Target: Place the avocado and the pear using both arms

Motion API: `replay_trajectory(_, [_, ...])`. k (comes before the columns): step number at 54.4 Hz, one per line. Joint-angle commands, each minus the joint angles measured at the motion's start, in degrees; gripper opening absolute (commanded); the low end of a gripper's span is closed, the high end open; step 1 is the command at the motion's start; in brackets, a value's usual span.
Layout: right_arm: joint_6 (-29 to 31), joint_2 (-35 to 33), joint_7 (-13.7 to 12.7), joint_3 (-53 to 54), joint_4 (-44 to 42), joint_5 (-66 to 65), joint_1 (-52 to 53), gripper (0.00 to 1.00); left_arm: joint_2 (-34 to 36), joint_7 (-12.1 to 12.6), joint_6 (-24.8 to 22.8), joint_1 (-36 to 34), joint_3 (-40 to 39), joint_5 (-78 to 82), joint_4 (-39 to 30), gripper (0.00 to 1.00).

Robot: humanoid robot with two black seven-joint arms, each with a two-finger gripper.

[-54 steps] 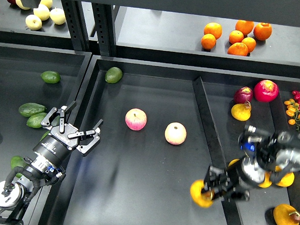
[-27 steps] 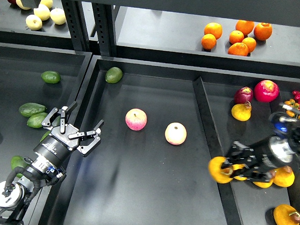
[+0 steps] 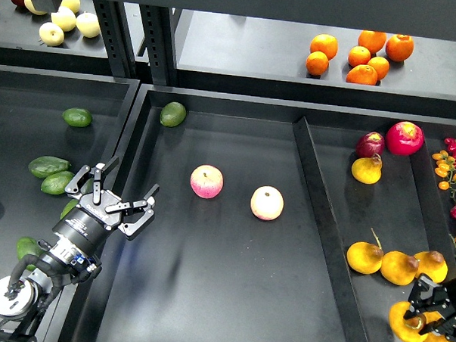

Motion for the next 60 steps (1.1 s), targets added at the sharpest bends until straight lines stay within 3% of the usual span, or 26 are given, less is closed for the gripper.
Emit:
replay_trajectory(1, [0.0,2.1,0.0,1.2,-2.1,-0.3,-1.6,0.20,0.0,0.0,0.0,0.0,0.1,0.0,0.0,0.99])
replay_trajectory(24, [0.0,7.3,0.0,3.1,-7.3,-0.3,-4.2,0.25,0.0,0.0,0.0,0.0,0.1,0.0,0.1,0.99])
replay_trajectory(60, [0.0,7.2,0.0,3.8,-7.5,-0.3,-4.7,0.34,0.0,0.0,0.0,0.0,0.0,0.0,-0.1,0.99])
